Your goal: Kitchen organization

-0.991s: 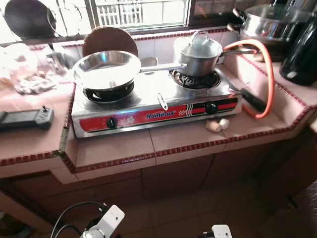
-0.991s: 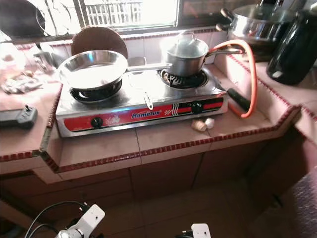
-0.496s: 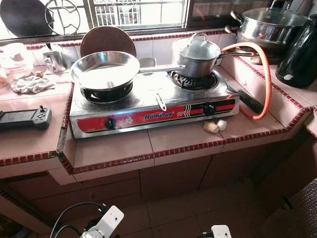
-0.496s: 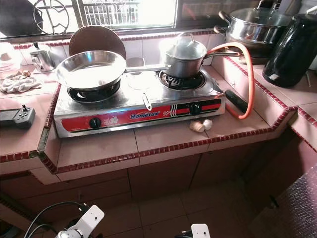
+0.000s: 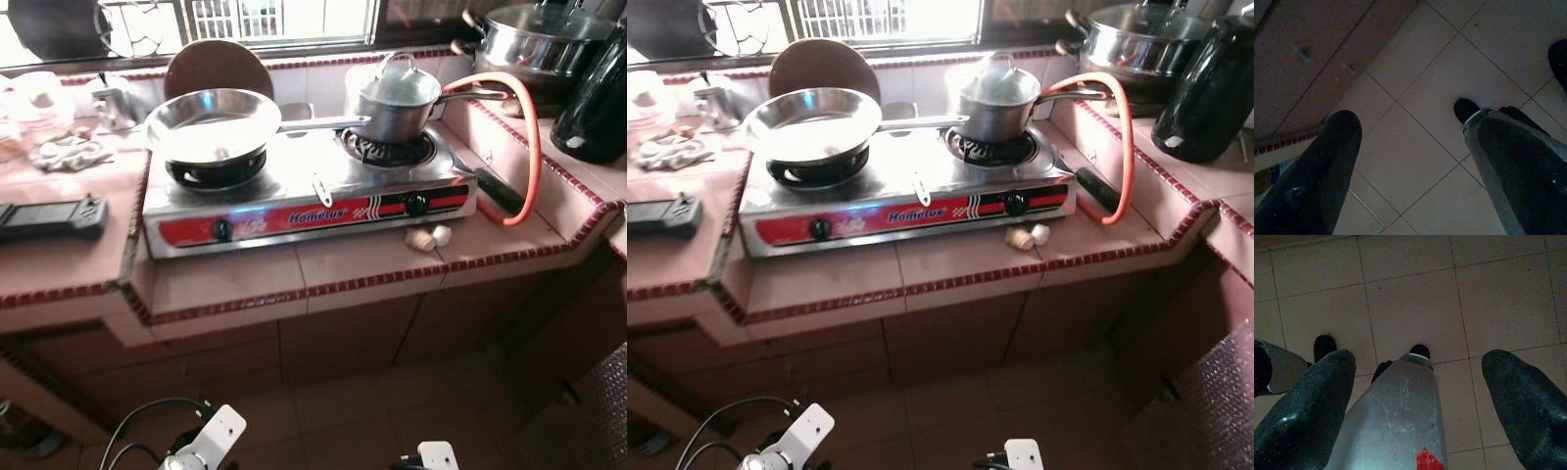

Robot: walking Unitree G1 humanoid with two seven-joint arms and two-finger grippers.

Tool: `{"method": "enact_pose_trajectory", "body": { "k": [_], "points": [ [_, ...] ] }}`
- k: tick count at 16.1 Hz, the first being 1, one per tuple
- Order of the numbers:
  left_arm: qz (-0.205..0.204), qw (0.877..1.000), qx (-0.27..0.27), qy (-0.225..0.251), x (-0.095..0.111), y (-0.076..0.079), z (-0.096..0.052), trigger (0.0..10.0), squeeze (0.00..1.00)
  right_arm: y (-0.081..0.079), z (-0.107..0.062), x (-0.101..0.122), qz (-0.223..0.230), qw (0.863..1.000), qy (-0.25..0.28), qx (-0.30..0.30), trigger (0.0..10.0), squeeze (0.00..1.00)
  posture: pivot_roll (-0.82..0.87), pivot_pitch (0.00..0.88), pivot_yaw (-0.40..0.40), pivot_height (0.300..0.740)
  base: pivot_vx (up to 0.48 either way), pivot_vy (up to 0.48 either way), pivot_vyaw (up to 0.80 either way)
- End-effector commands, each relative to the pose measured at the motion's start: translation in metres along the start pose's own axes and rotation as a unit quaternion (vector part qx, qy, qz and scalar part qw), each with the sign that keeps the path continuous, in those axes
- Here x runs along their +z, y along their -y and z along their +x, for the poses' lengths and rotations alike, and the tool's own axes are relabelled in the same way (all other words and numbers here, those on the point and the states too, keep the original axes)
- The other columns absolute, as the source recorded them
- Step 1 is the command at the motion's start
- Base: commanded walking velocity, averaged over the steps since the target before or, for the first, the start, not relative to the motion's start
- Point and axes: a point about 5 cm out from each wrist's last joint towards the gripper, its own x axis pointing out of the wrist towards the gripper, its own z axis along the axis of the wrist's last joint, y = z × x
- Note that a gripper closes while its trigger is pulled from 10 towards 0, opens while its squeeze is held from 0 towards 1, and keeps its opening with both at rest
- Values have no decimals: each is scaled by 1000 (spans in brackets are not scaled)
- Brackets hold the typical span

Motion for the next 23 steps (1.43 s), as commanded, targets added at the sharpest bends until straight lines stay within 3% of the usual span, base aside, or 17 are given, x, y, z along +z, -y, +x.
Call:
{"method": "enact_pose_trajectory", "body": {
  "k": [1, 17, 23],
  "points": [
    [8, 1000, -1, 1, 1, -1, 0, 10000, 0, 1, -1, -4, 5, 1000, -6, -3, 10000, 0, 22, 0, 6, 740, -274, 0, 0],
    [21, 1000, -5, 5, 5, -2, 0, 10000, 0, 0, -2, -7, 9, 1000, -8, -6, 10000, 0, 14, 0, 16, 740, -252, 0, 0],
    [21, 1000, -4, 1, 3, -1, 0, 10000, 0, 1, -2, -8, 4, 1000, -9, -6, 10000, 0, 12, 0, 12, 740, 0, 0, 0]
  ]
}}
